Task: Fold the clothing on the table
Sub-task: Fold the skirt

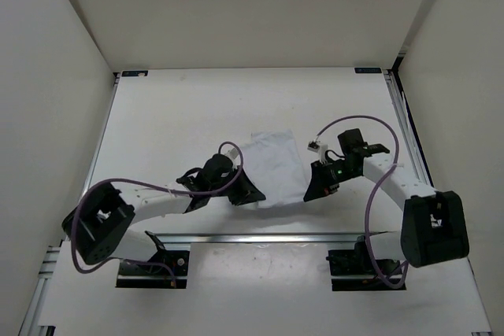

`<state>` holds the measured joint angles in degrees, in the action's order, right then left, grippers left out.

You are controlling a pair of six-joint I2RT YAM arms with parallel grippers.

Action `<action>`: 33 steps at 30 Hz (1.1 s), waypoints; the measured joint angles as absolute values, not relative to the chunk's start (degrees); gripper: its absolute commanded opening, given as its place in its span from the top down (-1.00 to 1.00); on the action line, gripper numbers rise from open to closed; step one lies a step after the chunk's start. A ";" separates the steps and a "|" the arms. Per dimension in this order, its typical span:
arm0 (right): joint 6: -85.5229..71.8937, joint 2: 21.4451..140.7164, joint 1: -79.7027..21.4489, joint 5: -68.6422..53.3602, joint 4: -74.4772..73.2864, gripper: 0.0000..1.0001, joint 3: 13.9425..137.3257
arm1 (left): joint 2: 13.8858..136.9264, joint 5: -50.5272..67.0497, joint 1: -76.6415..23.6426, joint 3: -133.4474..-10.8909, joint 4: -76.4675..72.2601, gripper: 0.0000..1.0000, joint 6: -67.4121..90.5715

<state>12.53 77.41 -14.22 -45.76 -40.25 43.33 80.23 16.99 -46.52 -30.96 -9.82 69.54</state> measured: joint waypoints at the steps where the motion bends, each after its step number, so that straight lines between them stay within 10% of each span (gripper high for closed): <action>1: 13.54 76.05 -13.85 -46.26 -41.43 1.00 43.35 | 78.65 17.45 -46.65 -30.94 -8.69 1.00 69.54; 13: 13.61 62.67 -14.15 -51.42 -43.31 1.00 47.11 | 65.45 22.61 -42.83 -30.61 -0.99 1.00 70.94; 33: 11.42 98.02 -9.56 -54.76 -44.64 1.00 74.78 | 82.24 27.75 -31.40 -41.78 -9.08 1.00 78.94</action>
<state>11.42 98.02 -9.56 -54.76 -44.64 74.78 82.24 27.75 -31.40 -41.78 -9.08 78.94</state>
